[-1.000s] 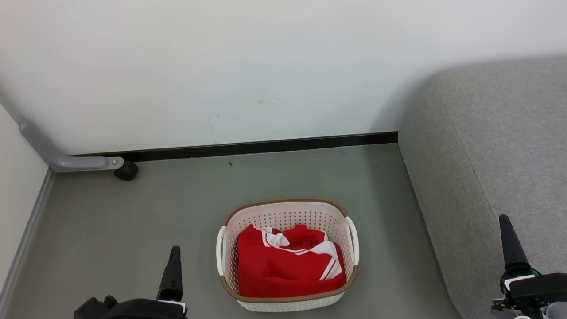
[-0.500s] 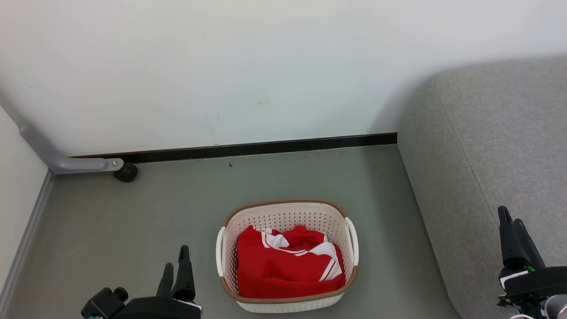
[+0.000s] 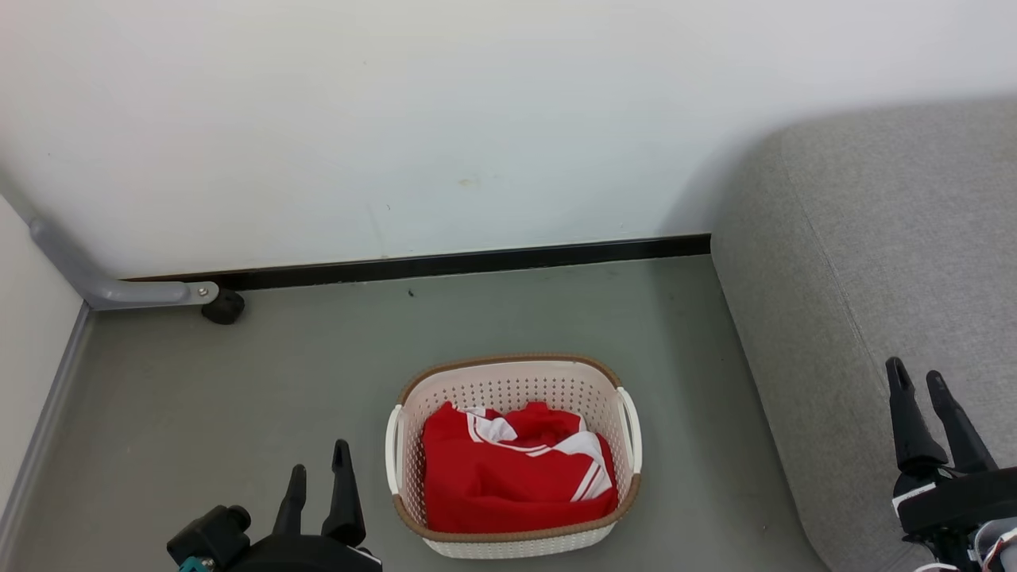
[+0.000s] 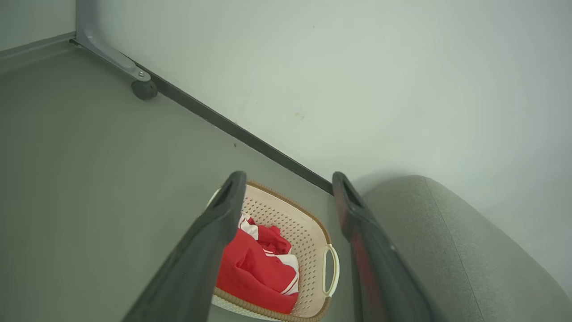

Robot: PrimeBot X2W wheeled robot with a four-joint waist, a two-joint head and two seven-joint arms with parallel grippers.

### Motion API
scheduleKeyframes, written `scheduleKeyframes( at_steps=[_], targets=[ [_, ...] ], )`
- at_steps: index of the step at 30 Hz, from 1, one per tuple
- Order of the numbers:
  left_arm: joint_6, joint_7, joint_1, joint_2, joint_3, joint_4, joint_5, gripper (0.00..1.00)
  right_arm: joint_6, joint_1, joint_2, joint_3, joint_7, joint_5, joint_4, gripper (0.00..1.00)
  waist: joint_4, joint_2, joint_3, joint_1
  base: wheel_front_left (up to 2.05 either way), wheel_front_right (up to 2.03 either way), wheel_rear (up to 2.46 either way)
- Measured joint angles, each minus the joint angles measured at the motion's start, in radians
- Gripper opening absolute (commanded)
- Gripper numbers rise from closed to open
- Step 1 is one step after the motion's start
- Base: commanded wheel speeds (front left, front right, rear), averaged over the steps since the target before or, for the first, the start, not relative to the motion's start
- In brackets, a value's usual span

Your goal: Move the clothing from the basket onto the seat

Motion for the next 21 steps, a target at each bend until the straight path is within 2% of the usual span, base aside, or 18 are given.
scheduleKeyframes(
  at_steps=[11,18,21],
  targets=[
    [0.031,-0.04,-0.014,0.0,-0.004,0.024,0.212,1.0,0.0,-0.008,-0.06,0.058,-0.042,-0.176,0.003,1.0,-0.002,0.0,0.001,0.0,0.0,0.0,0.0],
    [0.042,-0.061,-0.015,0.007,-0.012,0.047,0.359,1.0,0.0,-0.008,-0.077,0.095,-0.061,-0.266,0.014,1.0,0.0,0.0,0.0,0.0,0.0,0.0,0.0],
    [0.041,-0.061,-0.015,0.012,-0.009,0.049,0.37,1.0,0.0,-0.008,-0.077,0.096,-0.061,-0.274,0.019,1.0,0.0,0.0,0.0,0.0,0.0,0.0,0.0]
  ],
)
